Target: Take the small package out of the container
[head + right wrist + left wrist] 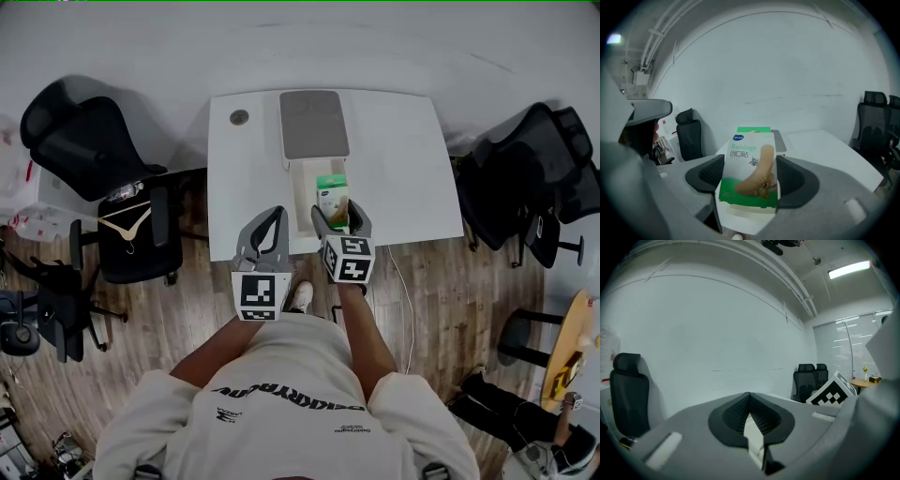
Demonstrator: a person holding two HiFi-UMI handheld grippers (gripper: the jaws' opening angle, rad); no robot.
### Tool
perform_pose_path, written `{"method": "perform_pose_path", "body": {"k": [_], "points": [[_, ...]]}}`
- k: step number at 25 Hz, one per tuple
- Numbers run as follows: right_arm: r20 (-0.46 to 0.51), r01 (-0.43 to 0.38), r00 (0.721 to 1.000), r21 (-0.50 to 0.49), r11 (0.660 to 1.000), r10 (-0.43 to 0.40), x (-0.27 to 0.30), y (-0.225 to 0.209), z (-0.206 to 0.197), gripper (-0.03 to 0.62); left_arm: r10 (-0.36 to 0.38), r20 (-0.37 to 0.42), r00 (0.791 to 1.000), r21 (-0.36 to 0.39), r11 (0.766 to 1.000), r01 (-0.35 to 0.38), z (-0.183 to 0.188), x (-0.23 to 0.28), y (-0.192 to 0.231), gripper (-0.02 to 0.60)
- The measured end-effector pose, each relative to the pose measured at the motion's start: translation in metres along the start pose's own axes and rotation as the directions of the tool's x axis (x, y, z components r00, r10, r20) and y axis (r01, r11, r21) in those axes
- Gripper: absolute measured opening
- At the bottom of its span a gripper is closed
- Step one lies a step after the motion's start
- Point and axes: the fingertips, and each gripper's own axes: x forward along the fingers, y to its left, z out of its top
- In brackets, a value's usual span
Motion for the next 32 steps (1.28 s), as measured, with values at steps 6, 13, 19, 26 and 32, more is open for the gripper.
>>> {"method": "perform_pose_path", "body": {"k": [6, 13, 19, 26, 32], "points": [[0.048, -0.006, 0.999, -0.002, 1.0, 0.006, -0.017, 0.003, 0.015, 0.347, -0.023, 0.007, 1.0, 0.0, 1.0, 0.023, 0.004, -0.001, -0.002, 0.0], [0.109, -0.025, 0.994, -0.01, 1.0, 0.026, -0.038, 0.008, 0.032, 0.347, -0.085, 0.011, 0.996, -0.053, 0.995, 0.085, 0.007, 0.001, -0.01, 0.0], [0.156, -0.04, 0.987, -0.018, 0.999, 0.043, -0.05, 0.012, 0.045, 0.347, -0.128, 0.026, 0.991, -0.049, 0.99, 0.129, 0.009, 0.0, -0.011, 0.0], [0.189, -0.049, 0.981, -0.029, 0.998, 0.053, -0.056, 0.017, 0.057, 0.347, -0.17, 0.036, 0.985, -0.064, 0.983, 0.172, 0.011, 0.004, -0.006, 0.002], [0.228, -0.056, 0.972, -0.049, 0.997, 0.066, -0.063, 0.024, 0.068, 0.347, -0.174, 0.039, 0.984, -0.077, 0.981, 0.176, 0.009, 0.004, 0.001, 0.002]]}}
